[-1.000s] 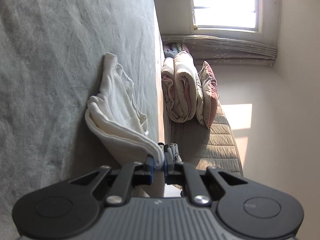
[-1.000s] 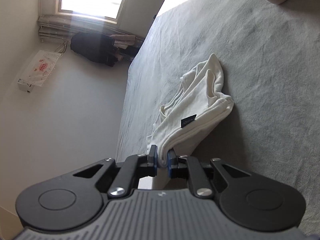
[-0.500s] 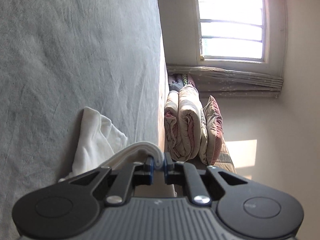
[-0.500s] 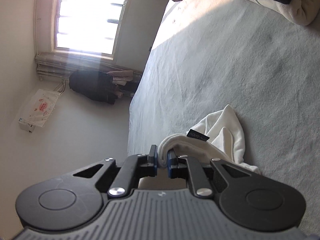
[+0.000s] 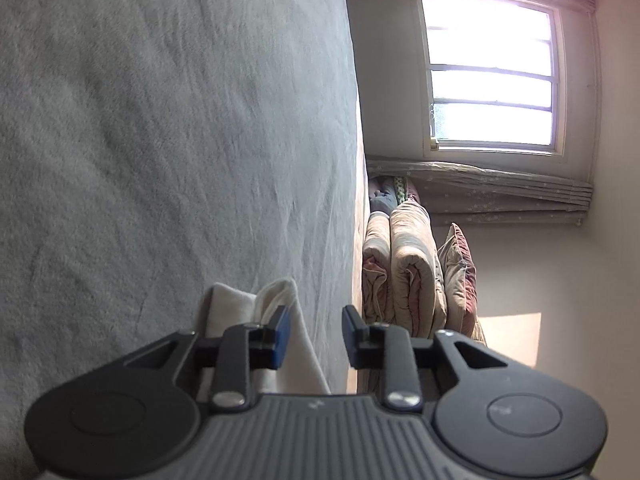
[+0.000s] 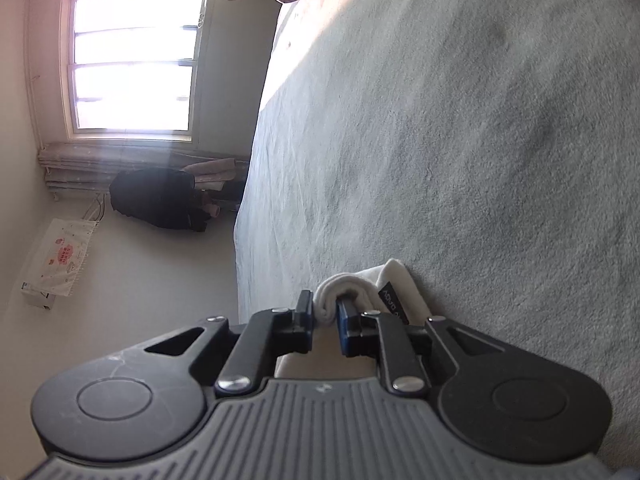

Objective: Fold clothes

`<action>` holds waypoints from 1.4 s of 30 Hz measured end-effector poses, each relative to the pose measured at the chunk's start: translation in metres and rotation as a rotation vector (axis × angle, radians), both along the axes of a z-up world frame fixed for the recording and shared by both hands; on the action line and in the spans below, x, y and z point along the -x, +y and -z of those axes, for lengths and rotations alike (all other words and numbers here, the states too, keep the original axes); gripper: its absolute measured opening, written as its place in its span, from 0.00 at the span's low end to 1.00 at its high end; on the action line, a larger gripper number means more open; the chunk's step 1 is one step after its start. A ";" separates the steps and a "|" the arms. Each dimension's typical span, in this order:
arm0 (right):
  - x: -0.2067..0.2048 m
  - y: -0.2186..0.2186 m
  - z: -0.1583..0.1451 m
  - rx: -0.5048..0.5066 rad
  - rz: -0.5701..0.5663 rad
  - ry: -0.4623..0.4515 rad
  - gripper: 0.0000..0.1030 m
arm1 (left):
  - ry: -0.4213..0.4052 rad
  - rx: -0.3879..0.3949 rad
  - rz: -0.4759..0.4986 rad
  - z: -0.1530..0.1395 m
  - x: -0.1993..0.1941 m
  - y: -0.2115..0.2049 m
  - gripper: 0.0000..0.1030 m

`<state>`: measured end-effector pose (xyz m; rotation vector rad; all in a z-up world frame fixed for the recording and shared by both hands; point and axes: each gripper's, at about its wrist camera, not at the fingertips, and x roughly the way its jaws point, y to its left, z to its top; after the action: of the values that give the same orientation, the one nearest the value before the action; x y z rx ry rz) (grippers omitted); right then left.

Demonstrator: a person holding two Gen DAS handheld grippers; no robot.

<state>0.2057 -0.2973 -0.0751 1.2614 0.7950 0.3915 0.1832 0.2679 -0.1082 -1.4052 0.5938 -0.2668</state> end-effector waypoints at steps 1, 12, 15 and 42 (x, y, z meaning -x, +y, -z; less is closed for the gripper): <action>0.000 -0.001 -0.004 0.026 -0.014 -0.011 0.17 | -0.009 -0.030 -0.009 -0.005 0.000 0.003 0.36; 0.014 0.016 -0.050 0.403 -0.025 -0.226 0.50 | -0.049 -0.579 0.110 -0.040 -0.018 -0.023 0.42; 0.015 0.042 -0.049 0.622 -0.088 -0.263 0.50 | -0.052 -0.683 0.132 -0.038 -0.024 -0.033 0.41; 0.003 0.064 -0.036 0.958 -0.104 -0.279 0.51 | 0.017 -0.968 0.154 -0.060 -0.008 -0.048 0.43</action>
<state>0.2025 -0.2334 -0.0394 0.2643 0.6733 0.2092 0.1910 0.2203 -0.0486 -0.4299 0.7110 -0.0601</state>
